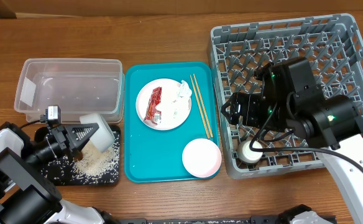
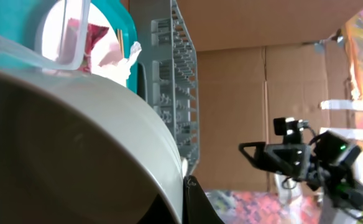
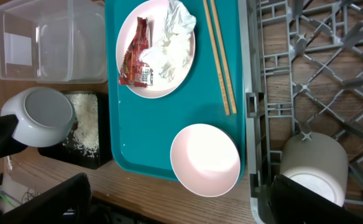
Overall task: Sort waste into correct bins and load items into the dishwasher
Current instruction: 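Tip the rice bowl over the black tray to dump the rice, then carry the emptied bowl back and set it on the teal tray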
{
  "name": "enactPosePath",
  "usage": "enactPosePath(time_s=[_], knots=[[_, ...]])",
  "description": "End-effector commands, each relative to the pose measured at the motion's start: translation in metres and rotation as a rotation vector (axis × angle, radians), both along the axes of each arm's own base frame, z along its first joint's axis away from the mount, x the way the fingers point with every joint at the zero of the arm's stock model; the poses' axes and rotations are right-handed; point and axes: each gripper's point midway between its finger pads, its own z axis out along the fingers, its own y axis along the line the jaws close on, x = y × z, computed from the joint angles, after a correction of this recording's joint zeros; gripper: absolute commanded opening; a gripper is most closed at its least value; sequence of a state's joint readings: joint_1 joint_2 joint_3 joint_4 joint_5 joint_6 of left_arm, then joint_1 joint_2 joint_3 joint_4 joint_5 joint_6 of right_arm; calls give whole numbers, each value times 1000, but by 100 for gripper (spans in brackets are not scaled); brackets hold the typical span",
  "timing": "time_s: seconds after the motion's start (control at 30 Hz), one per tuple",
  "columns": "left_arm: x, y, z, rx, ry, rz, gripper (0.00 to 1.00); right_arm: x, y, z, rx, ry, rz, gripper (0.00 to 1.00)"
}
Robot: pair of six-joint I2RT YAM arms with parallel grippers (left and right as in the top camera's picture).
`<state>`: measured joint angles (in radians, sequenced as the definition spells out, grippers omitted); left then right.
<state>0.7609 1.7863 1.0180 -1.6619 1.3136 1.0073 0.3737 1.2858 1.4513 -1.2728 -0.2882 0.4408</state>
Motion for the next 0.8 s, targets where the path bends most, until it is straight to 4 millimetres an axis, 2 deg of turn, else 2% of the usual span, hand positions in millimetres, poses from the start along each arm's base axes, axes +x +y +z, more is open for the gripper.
enactPosePath(time_s=[0.0,0.07,0.1,0.23,0.5,0.77], knots=[[7,6,-6,25,-28,17,4,3,2,6,8,-23,7,94],[6,2,-2,-57,77,28,4,3,3,6,9,-26,7,94],[3,-6,5,-58,52,1,4,3,3,6,9,-25,7,94],[-4,-28,-3,53,-31,-135,4,3,3,6,9,-26,7,94],[3,-58,14,-28,-36,-176,4,3,-1,5,-9,-24,-2,95],[13,-119,46,-130,-129,-280,4,6,-6,3,-36,-35,-20,95]])
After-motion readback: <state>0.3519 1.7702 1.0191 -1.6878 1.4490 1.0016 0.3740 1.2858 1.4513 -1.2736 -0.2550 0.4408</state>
